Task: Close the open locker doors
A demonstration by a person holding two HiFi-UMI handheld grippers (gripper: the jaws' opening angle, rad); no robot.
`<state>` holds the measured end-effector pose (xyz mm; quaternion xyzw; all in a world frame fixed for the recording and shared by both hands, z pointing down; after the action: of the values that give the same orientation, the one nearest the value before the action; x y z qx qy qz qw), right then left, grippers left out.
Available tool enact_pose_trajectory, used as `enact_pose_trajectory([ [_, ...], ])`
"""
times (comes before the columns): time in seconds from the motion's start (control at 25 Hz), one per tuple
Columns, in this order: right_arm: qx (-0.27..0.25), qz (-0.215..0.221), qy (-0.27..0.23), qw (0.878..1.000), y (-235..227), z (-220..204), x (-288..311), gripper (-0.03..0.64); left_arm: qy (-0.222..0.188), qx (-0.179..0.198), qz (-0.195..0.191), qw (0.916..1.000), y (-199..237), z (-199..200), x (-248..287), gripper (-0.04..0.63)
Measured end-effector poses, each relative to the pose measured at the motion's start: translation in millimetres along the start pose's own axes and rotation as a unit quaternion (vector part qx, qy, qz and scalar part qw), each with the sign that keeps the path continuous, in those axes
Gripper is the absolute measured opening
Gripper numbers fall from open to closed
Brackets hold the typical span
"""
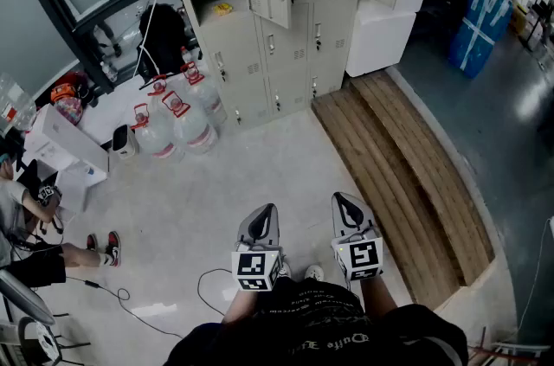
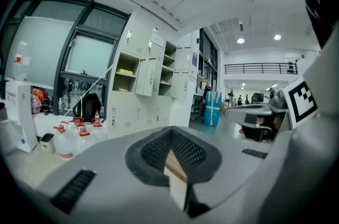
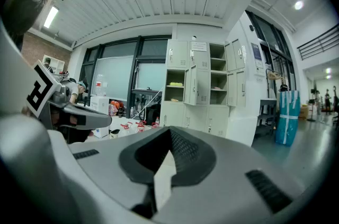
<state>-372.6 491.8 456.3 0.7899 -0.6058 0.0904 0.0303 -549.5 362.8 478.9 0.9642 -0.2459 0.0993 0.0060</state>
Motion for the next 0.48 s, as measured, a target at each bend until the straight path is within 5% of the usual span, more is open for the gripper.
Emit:
enact_pose_trajectory([
  [0.48,0.022,-0.009,-0.029,0.999,21,4,15,0.005,-0.010,-0.001,-0.010,0.9999,31,-3,1,0.008],
])
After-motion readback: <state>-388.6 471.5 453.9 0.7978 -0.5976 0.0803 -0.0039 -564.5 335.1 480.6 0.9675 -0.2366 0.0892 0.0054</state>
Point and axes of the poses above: the fingertips, and each gripper's own axes: x forward along the fingers, y to its left, z out of its top, the point moved 9 cm from there along -x, backward along the fingers, and after that the axes turned 9 degrees about x, right-handed, at the moved point
